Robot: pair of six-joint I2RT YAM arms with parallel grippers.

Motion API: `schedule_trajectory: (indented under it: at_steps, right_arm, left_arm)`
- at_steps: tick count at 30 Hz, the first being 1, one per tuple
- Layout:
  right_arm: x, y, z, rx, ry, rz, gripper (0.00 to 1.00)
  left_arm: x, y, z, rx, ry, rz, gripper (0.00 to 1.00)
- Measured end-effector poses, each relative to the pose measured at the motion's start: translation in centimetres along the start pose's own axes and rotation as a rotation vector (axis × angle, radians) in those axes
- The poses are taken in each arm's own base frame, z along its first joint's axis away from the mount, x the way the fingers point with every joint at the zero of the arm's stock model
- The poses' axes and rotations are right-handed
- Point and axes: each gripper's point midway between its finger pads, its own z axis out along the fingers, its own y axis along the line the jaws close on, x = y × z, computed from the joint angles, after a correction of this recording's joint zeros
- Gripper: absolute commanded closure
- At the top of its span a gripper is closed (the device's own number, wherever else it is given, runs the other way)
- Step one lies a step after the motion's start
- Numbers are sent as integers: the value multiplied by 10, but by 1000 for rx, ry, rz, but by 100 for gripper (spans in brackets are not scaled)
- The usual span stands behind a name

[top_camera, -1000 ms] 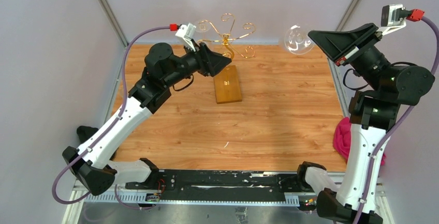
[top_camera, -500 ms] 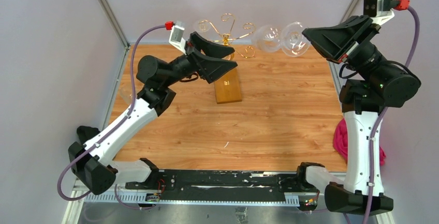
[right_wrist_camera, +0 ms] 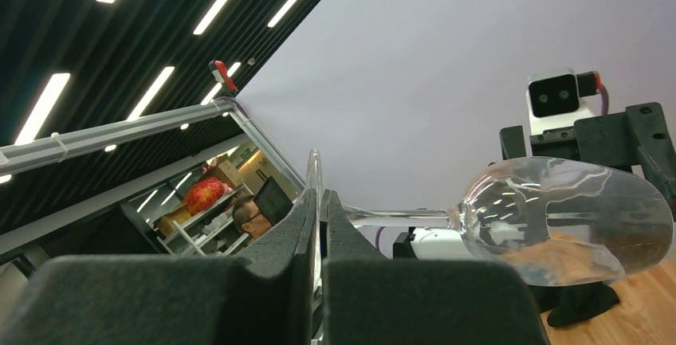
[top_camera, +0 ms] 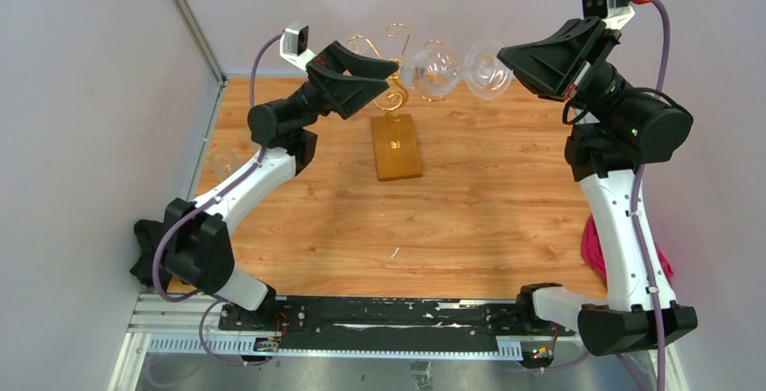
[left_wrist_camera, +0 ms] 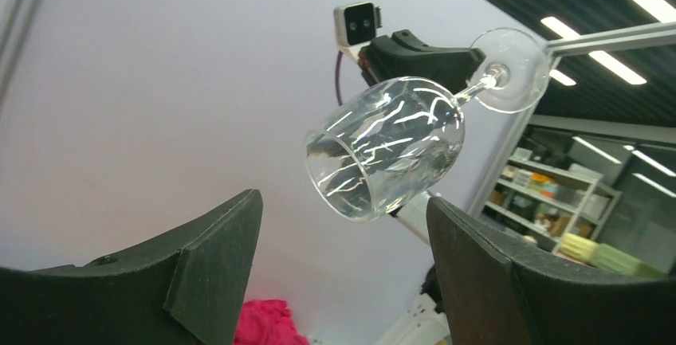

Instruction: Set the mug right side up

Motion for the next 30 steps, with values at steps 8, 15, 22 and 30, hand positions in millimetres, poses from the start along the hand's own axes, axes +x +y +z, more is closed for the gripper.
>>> schedule_trajectory:
  at_steps: [8, 15, 22, 30]
  right_arm:
    - [11, -1, 9, -47, 36, 7, 100]
    - [6, -28, 17, -88, 26, 30, 100]
    - [13, -47, 28, -187, 44, 82, 100]
    - [19, -55, 30, -250, 3, 141, 100]
  left_arm:
    - [-4, -23, -3, 123, -27, -66, 20]
    - [-8, -45, -6, 167, -31, -64, 26]
    - [-4, -61, -10, 179, -26, -72, 51]
    - [-9, -95, -16, 243, -36, -45, 85]
